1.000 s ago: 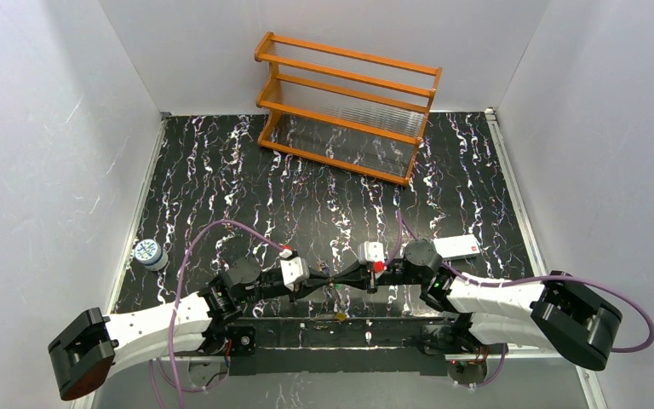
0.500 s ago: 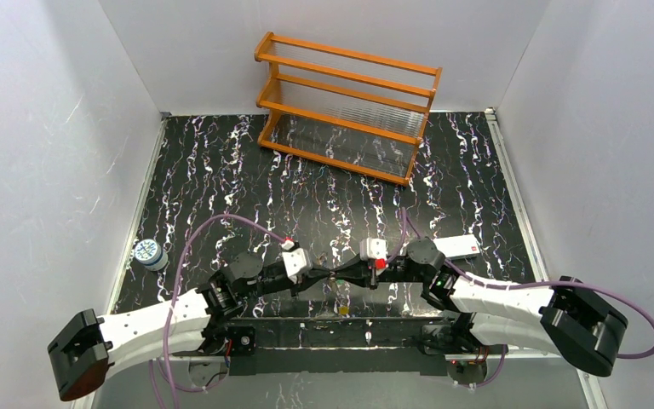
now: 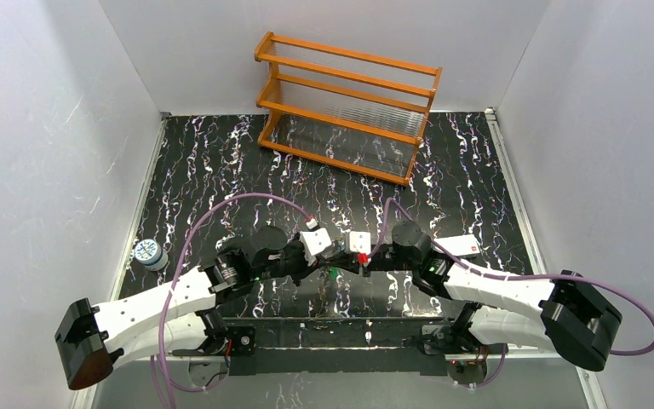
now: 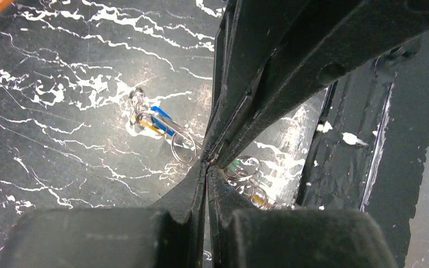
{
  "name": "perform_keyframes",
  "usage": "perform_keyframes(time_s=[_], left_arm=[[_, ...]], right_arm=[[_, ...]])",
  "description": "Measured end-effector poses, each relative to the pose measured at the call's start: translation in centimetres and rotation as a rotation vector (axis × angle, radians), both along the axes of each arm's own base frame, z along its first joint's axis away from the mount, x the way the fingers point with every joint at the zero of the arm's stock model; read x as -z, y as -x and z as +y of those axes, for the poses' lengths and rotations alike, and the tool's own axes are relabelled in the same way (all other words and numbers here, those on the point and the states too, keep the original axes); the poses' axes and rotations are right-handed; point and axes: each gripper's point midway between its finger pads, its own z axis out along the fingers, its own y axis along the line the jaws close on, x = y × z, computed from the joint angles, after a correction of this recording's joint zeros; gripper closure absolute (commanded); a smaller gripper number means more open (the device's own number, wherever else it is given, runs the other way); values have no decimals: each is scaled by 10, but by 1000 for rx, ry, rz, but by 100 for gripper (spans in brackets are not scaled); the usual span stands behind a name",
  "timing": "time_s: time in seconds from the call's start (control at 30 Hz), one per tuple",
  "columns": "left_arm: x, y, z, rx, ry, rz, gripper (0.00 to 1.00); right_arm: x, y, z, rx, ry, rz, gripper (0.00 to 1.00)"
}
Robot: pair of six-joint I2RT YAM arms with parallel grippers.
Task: Put the keys on the keyring
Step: Adjust the key on the keyring.
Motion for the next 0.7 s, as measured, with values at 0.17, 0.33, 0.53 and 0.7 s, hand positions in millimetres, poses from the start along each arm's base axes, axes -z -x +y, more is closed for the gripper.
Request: perform_keyframes(time_s=[0.17, 0.33, 0.53, 0.7], left_arm=[[5, 1, 4, 8, -54, 12, 100], [5, 2, 4, 15, -63, 8, 89], [-12, 0, 8, -2, 8, -53, 70], [-22, 5, 15, -9, 143, -128, 71]], right_arm=[[5, -1, 2, -11, 44, -5, 99], [5, -1, 2, -12, 51, -4, 99], [-1, 1, 0, -12, 29, -4, 99], [-17, 12, -5, -33, -49, -25, 99]])
